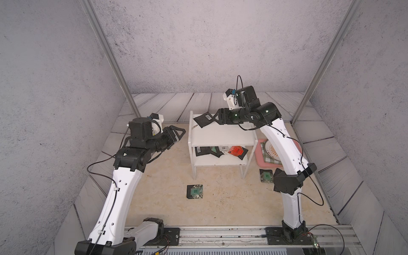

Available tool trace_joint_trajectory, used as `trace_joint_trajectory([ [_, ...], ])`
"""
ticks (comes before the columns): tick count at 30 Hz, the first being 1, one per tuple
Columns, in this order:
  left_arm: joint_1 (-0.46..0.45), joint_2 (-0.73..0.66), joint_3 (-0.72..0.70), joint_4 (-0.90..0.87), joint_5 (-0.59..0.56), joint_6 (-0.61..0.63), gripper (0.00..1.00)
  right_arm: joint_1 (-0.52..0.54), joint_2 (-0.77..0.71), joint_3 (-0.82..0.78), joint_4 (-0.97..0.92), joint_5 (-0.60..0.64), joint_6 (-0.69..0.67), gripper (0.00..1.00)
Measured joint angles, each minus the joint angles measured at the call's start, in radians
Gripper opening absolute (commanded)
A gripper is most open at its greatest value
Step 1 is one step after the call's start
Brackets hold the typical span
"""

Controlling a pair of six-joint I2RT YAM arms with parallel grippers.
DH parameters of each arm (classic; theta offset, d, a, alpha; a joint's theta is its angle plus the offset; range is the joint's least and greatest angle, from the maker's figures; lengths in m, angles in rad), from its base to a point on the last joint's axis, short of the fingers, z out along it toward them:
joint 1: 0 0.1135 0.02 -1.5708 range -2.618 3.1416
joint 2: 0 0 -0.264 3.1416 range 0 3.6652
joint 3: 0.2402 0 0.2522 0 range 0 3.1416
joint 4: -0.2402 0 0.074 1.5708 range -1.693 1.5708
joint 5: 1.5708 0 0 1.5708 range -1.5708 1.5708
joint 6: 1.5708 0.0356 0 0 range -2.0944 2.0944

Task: Remove the tea bags from the shelf
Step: Pick up the tea bag from the shelf.

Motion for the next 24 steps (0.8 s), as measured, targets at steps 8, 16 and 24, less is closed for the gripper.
trace_joint_trajectory([
  [8, 0.0, -0.01, -0.053, 0.009, 0.003, 0.0, 0.53, 0.042, 0.045, 0.021, 0.037, 0.084, -0.04, 0.67],
  [16, 0.0, -0.015, -0.091, 0.021, 0.003, 0.0, 0.53, 0.096, 0.089, 0.047, 0.081, 0.211, -0.111, 0.63],
  [24, 0.0, -0.018, -0.121, 0.034, 0.003, 0.001, 0.52, 0.142, 0.108, 0.039, 0.105, 0.366, -0.181, 0.51],
])
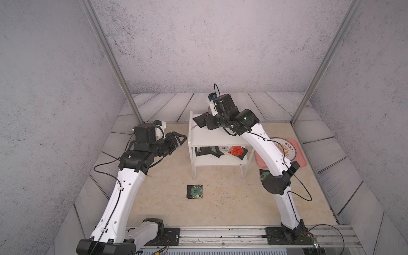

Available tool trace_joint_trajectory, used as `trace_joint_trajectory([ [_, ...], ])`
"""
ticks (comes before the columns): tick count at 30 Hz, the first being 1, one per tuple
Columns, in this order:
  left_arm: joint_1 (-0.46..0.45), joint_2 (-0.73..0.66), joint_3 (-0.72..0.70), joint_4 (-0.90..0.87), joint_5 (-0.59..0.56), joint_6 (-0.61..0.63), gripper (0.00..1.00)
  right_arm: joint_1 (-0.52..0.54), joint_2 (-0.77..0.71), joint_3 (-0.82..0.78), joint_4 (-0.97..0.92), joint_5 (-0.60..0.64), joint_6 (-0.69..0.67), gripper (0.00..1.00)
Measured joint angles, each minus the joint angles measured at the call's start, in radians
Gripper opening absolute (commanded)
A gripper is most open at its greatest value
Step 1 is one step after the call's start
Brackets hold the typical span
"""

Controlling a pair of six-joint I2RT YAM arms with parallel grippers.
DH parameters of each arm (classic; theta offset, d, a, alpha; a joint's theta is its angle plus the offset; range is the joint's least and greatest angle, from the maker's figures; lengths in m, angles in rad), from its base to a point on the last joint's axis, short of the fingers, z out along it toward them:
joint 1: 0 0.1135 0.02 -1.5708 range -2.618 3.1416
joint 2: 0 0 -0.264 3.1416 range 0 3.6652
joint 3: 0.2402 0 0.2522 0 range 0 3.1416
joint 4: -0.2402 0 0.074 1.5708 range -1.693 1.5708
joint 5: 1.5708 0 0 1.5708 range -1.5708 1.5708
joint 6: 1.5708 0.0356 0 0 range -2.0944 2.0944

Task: Remove the tea bags from the shelf
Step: Pick up the tea bag from the shelf.

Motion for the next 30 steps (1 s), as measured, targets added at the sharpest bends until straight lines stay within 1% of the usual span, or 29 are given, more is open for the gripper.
trace_joint_trajectory([
  [7, 0.0, 0.0, -0.005, 0.003, 0.0, 0.0, 0.52, 0.017, -0.008, -0.057, 0.064, 0.071, -0.019, 0.39],
  [12, 0.0, -0.005, -0.006, 0.003, -0.001, 0.0, 0.52, 0.021, -0.039, -0.118, 0.102, 0.086, -0.016, 0.23],
  [18, 0.0, -0.014, -0.007, 0.003, -0.003, 0.0, 0.52, 0.022, -0.058, -0.148, 0.116, 0.086, -0.011, 0.17],
  [20, 0.0, -0.016, -0.007, 0.003, -0.003, 0.0, 0.52, 0.022, -0.062, -0.15, 0.112, 0.086, -0.011, 0.13],
  [23, 0.0, -0.021, -0.008, 0.003, -0.004, 0.0, 0.52, 0.022, -0.07, -0.154, 0.103, 0.085, -0.007, 0.09],
  [30, 0.0, -0.049, -0.009, 0.002, -0.004, 0.0, 0.52, 0.022, -0.113, -0.174, 0.044, 0.07, 0.008, 0.05],
])
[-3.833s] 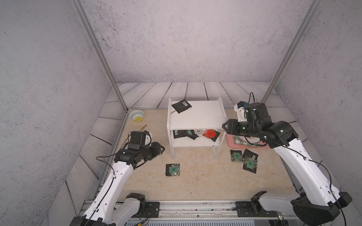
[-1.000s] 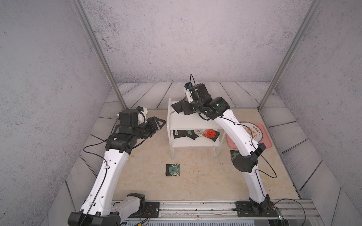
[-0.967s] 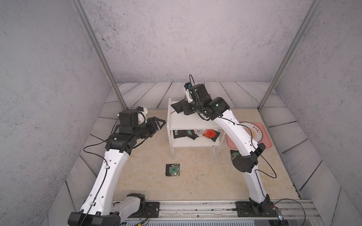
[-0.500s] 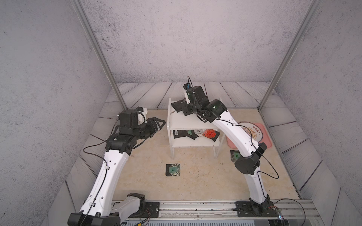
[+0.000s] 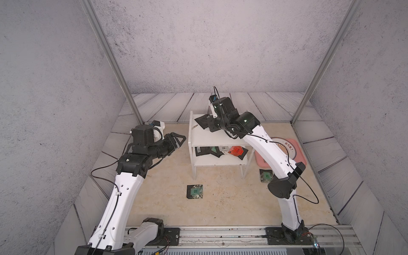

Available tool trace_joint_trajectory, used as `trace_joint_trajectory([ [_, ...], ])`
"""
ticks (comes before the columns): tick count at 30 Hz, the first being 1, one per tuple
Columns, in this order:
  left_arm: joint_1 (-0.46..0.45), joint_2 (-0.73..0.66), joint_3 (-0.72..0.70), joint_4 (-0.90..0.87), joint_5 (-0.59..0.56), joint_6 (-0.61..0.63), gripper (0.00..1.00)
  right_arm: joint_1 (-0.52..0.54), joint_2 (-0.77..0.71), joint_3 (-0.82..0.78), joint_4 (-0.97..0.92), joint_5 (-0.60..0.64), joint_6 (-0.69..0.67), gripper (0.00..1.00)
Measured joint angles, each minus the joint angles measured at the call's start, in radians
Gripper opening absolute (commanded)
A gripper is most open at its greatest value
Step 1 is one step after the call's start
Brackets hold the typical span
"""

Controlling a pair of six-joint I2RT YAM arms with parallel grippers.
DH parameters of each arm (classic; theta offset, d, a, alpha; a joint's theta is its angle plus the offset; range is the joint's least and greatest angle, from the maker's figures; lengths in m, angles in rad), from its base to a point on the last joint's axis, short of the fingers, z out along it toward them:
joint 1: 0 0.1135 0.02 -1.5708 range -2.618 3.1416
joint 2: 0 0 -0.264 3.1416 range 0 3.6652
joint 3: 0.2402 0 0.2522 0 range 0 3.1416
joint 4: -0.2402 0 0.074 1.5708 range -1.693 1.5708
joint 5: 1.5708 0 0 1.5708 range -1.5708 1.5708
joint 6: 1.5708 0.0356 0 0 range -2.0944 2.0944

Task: Remove the tea bags from the shelf
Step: Pick up the tea bag from the shelf.

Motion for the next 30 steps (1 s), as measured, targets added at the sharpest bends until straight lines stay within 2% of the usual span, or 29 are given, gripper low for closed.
trace_joint_trajectory([
  [10, 0.0, -0.045, -0.009, -0.013, 0.0, 0.0, 0.52, 0.0, -0.135, -0.138, -0.045, -0.057, 0.044, 0.02],
  [30, 0.0, -0.177, -0.106, -0.052, 0.01, 0.008, 0.52, 0.024, -0.64, -0.628, 0.095, -0.216, 0.158, 0.02],
])
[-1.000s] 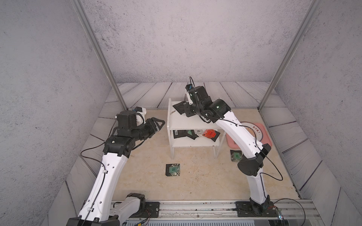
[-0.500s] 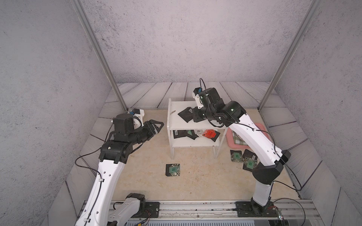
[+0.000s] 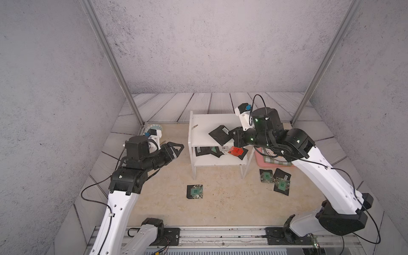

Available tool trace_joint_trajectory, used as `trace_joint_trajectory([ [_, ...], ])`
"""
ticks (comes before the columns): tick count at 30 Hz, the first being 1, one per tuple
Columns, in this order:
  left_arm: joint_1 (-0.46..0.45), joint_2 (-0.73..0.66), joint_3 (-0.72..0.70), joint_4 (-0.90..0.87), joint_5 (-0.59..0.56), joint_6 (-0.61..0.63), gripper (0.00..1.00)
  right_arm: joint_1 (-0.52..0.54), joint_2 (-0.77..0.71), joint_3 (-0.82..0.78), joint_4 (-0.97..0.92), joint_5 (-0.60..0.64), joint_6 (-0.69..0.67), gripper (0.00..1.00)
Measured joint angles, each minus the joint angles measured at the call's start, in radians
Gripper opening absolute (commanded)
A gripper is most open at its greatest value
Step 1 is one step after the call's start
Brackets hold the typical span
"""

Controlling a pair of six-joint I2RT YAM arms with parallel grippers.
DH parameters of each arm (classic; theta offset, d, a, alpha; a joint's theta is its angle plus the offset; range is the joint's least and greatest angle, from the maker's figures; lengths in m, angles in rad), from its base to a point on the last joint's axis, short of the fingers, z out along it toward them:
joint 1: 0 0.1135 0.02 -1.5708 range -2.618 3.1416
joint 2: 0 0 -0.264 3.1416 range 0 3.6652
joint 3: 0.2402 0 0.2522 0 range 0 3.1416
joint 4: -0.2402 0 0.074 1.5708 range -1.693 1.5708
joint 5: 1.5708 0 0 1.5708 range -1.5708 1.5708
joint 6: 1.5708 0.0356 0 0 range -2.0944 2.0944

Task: Remove the tea bags from the shelf
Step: Pick up the tea bag from the shelf, then place the tea bag at the center of the board.

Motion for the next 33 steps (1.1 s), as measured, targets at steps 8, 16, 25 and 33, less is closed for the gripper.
trace_joint_trajectory([
  [8, -0.019, -0.06, -0.106, -0.008, 0.002, 0.002, 0.52, 0.055, -0.129, -0.219, 0.044, -0.001, 0.011, 0.02],
  [16, -0.047, -0.11, -0.196, -0.016, 0.002, 0.003, 0.52, 0.089, -0.262, -0.43, 0.095, 0.014, 0.042, 0.02],
  [25, -0.066, -0.183, -0.315, -0.03, -0.011, 0.003, 0.52, 0.146, -0.319, -0.64, 0.149, 0.047, 0.082, 0.02],
  [33, -0.069, -0.201, -0.355, -0.038, -0.021, 0.003, 0.52, 0.169, -0.349, -0.792, 0.247, 0.059, 0.114, 0.02],
])
